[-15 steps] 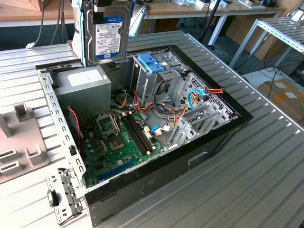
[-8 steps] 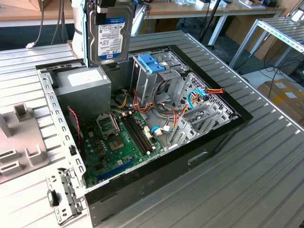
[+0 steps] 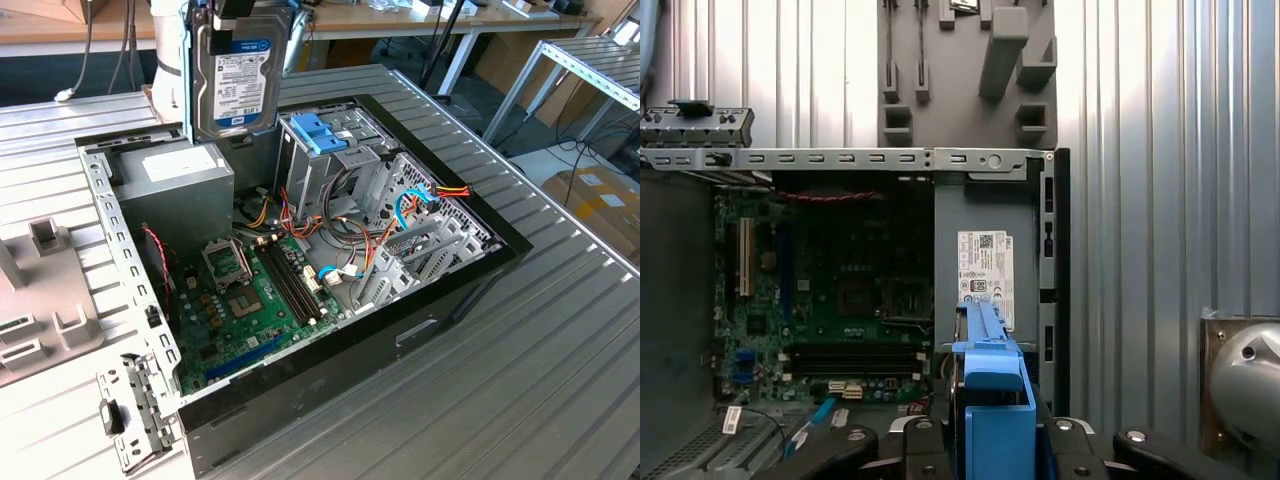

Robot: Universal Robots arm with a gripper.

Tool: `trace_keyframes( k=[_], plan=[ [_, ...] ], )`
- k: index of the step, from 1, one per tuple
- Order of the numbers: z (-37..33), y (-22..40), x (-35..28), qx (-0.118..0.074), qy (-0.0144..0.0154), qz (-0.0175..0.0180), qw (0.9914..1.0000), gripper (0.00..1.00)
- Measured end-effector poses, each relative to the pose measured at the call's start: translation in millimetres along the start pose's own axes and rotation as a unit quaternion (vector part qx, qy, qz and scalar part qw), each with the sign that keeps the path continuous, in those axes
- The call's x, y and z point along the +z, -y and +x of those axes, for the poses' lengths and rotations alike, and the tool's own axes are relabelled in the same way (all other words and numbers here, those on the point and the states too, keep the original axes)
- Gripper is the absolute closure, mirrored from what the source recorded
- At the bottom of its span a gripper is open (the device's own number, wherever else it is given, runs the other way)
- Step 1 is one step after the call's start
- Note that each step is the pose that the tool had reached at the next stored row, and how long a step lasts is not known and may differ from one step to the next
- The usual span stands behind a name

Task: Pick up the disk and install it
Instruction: 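Pick up the disk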

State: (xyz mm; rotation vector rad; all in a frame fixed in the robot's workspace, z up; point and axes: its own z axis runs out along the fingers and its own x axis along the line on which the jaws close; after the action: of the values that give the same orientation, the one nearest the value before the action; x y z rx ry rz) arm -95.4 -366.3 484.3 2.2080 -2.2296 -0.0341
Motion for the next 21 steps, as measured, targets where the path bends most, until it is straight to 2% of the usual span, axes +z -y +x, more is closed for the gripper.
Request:
trace_keyframes(
  k=[13, 15, 16, 21],
  plan=[
    [7.7, 10.2, 0.5, 0.000, 0.0000, 0.0000, 1.00000, 0.63],
    [11.7, 11.7, 0.6, 0.000, -0.0001, 0.0000, 1.00000, 0.63],
    [17.1, 12.6, 0.7, 0.000, 0.0000, 0.0000, 1.00000, 0.63],
    [24.1, 12.9, 0.7, 0.000, 0.0000, 0.0000, 1.00000, 0.63]
  ],
)
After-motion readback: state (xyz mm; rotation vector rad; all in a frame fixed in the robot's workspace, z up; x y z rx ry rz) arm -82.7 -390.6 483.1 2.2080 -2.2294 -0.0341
